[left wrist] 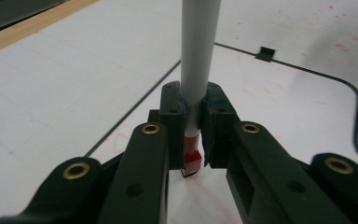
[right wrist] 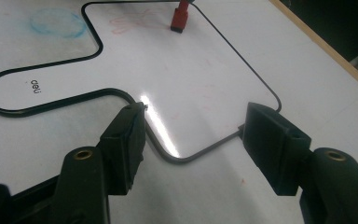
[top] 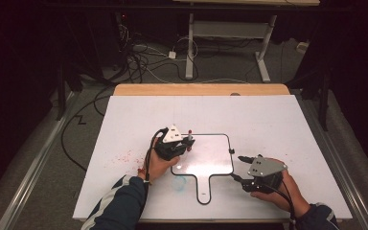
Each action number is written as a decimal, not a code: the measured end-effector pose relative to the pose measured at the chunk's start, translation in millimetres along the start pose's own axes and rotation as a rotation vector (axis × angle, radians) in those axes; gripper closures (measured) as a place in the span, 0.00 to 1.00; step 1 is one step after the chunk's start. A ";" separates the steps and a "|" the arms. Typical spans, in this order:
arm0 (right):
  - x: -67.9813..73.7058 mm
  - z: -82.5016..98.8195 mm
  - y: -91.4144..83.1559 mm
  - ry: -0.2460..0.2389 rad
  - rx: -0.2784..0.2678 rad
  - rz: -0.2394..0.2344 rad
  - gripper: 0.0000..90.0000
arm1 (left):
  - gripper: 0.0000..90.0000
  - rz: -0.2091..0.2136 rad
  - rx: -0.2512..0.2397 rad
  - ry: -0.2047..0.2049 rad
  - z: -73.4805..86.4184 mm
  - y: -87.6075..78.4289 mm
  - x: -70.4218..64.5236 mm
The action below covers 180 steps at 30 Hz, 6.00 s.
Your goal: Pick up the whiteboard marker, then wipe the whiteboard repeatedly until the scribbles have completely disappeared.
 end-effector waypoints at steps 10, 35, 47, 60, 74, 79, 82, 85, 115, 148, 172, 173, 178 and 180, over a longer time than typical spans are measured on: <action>-2.2 -1.7 -3.2 0.007 -0.030 0.013 0.43 | 0.88 -0.039 0.005 -0.071 0.8 5.0 16.8; -9.6 -2.2 -9.8 0.075 -0.109 0.060 0.31 | 0.88 -0.014 0.013 -0.015 -13.4 26.3 13.7; -8.7 -2.4 -9.5 0.057 -0.102 0.062 0.31 | 0.88 -0.073 0.005 -0.057 -11.5 31.1 26.9; -7.0 -4.1 -13.4 0.045 -0.110 0.066 0.31 | 0.88 -0.052 0.017 -0.063 4.4 7.6 40.2; -7.9 -3.7 -14.9 0.044 -0.113 0.064 0.31 | 0.88 0.055 0.005 0.008 10.7 -12.5 3.4; -9.3 -6.3 -12.5 0.046 -0.115 0.062 0.31 | 0.88 0.051 0.002 0.004 12.2 -14.2 2.9; -9.1 -6.9 -11.1 0.043 -0.113 0.060 0.31 | 0.88 0.048 0.003 0.019 12.1 -14.7 2.5; -9.1 -5.6 -9.2 0.040 -0.105 0.055 0.31 | 0.88 0.040 0.006 0.031 12.0 -15.0 2.9; -2.0 -2.4 -11.4 0.006 -0.089 0.051 0.32 | 0.88 0.075 -0.007 0.053 11.6 -16.2 -19.1; -1.4 -3.4 -12.5 -0.006 -0.086 0.055 0.31 | 0.88 0.041 0.013 0.000 23.7 -28.1 3.2; -0.7 -3.4 -12.0 -0.011 -0.083 0.055 0.32 | 0.88 0.102 -0.004 0.063 25.7 -35.9 -28.9; -0.8 -3.3 -11.9 -0.010 -0.083 0.053 0.32 | 0.88 0.107 -0.004 0.088 24.3 -35.6 -33.5; 0.0 -4.3 -10.9 -0.014 -0.083 0.052 0.32 | 0.88 0.079 -0.005 0.083 21.5 -27.9 -24.2; 0.3 -4.6 -10.4 -0.015 -0.082 0.052 0.32 | 0.88 0.052 -0.007 0.051 23.2 -26.6 -13.9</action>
Point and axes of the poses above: each handheld gripper's, and its own axes: y roughly forward along the jaws, z roughly out of its underside, x roughly to its left, the point moved 3 cm from there along y, roughly forward along the jaws, and after that the axes turned 11 degrees about -z, right-handed, at the moved point
